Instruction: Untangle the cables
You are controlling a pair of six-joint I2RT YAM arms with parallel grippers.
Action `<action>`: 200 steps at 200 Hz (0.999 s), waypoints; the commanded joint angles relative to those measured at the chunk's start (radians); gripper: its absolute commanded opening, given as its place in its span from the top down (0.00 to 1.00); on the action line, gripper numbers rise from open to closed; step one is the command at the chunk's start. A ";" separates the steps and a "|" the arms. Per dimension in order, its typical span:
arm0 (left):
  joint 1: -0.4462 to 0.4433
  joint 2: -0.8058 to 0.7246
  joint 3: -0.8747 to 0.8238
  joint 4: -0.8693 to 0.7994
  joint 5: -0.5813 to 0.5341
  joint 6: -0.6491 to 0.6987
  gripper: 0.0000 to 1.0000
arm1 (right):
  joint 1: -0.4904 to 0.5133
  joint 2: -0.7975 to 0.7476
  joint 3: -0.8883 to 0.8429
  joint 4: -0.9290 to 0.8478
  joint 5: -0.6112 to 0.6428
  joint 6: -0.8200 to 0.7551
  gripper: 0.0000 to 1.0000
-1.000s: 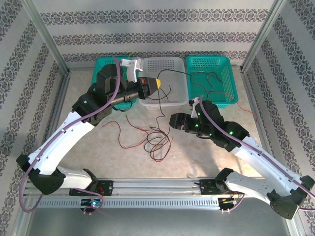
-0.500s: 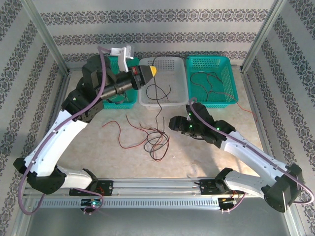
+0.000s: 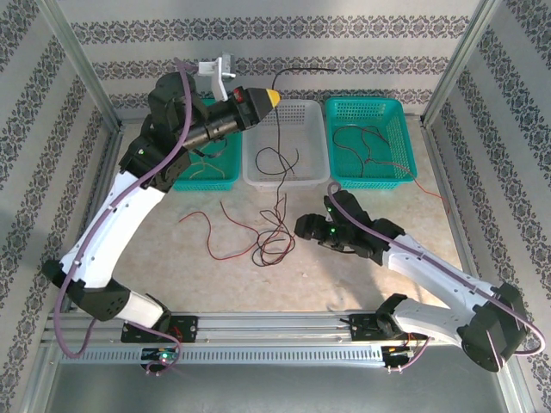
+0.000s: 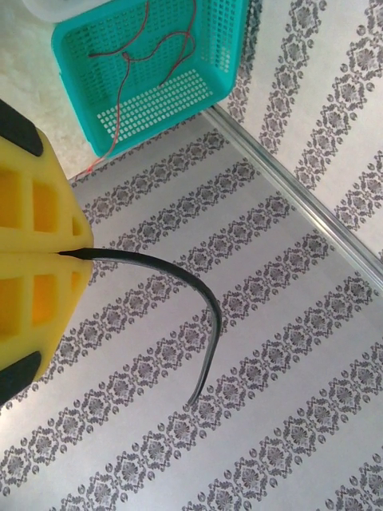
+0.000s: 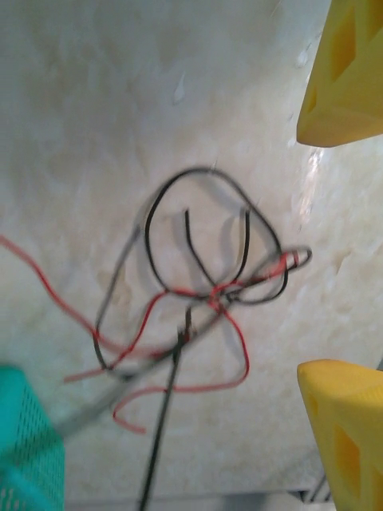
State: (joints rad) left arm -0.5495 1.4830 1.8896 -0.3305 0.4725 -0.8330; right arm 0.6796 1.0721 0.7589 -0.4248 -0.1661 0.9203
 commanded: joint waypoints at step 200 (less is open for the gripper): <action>0.277 0.075 0.389 -0.268 -0.100 -0.024 1.00 | -0.254 -0.073 -0.400 0.090 -0.003 0.029 1.00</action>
State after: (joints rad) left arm -0.3233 1.5352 2.2044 -0.4553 0.4454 -0.8909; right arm 0.4690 1.0676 0.3996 -0.2726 -0.1509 0.9447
